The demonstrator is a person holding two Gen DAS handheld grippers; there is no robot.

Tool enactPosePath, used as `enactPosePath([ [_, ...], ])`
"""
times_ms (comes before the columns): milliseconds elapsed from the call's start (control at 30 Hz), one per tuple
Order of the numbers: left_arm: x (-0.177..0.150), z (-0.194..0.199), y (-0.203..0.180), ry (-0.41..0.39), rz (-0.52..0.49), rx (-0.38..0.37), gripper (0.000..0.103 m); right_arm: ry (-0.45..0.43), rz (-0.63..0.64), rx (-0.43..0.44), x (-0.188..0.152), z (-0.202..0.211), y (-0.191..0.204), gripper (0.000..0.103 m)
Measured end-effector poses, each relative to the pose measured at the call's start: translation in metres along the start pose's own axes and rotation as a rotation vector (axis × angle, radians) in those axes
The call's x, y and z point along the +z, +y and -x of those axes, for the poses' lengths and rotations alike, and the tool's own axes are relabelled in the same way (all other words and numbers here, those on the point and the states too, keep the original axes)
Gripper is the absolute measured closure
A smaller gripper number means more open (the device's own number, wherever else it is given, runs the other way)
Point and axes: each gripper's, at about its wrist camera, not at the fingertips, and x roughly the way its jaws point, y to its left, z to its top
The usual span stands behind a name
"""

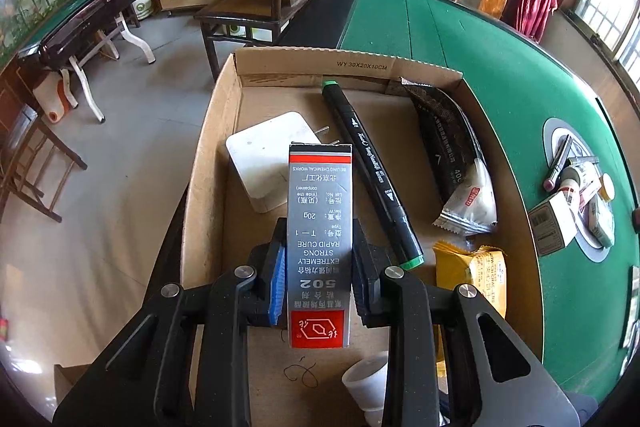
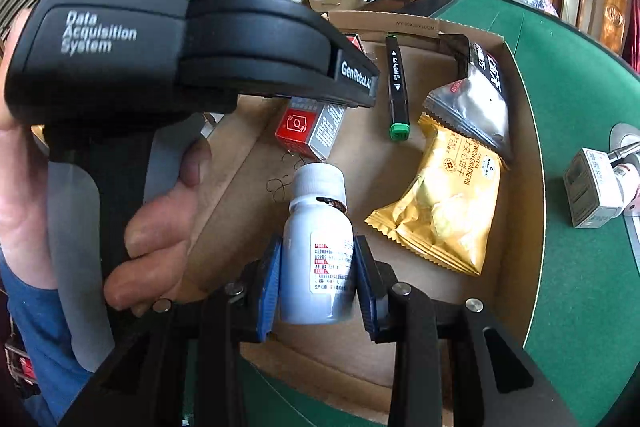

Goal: Organize objects
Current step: 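Open both grippers to drop the glue box and white bottle into the box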

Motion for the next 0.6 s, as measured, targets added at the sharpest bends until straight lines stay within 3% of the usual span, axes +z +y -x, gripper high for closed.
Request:
enactPosePath([
  [333, 0.001, 0.006, 0.003, -0.021, 0.01, -0.046, 0.075, -0.055, 0.043, -0.002, 0.0, 0.015, -0.002, 0.069],
  [600, 0.001, 0.017, 0.001, -0.065, 0.015, -0.11, 0.072, -0.111, -0.006, 0.046, -0.003, 0.046, -0.027, 0.068],
])
